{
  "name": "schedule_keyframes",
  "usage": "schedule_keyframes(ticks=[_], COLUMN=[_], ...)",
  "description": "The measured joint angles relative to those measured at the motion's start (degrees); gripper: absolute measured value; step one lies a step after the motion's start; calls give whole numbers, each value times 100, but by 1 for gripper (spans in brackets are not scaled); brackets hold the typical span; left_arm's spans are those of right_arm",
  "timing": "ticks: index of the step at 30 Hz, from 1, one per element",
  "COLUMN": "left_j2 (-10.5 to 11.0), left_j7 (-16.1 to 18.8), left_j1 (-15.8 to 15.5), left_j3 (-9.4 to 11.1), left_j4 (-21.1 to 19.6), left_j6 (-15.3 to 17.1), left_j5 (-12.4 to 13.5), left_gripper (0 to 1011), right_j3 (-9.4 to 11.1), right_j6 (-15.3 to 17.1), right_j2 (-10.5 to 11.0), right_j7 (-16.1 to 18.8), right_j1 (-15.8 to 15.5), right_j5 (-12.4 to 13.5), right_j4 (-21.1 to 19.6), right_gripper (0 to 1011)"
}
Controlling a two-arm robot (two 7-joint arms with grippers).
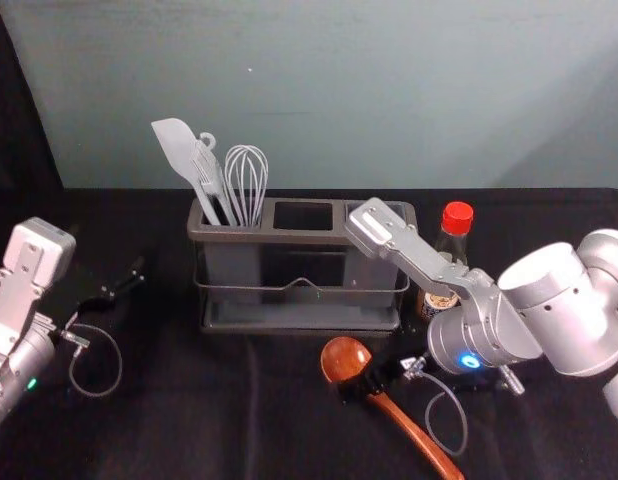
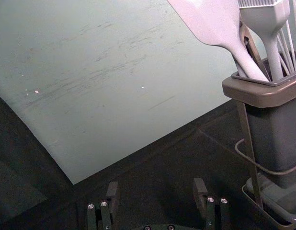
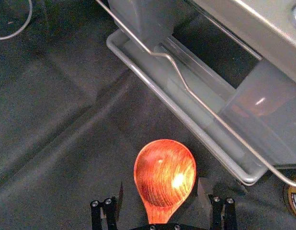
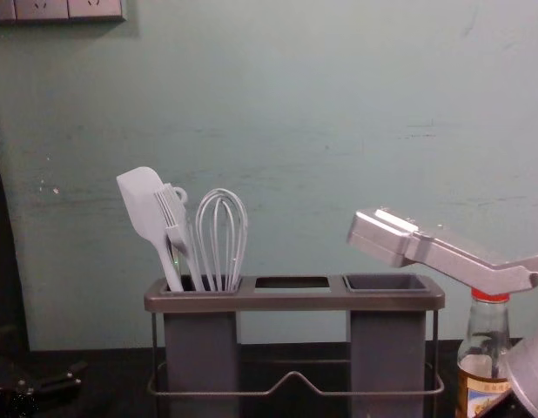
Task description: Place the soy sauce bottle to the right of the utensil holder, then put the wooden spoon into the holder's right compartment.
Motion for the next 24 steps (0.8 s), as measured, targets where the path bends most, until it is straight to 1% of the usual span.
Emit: schedule_keyframes(ticks=[15,24], left_j2=[0,0], left_j7=[0,0], left_j1=[0,0], left_j3=[0,0], left_j4=[0,0], left_j6=[0,0], left_j5=[0,0], left_gripper=[1011,1012], right_j3=[-102,-152], right_j6=[23,6], right_j2=[-278,-353], right_j7=[173,228], right_j1=[217,268], right_j5=[-240,-416], right_j4=[421,541], right_gripper=[1002,1002])
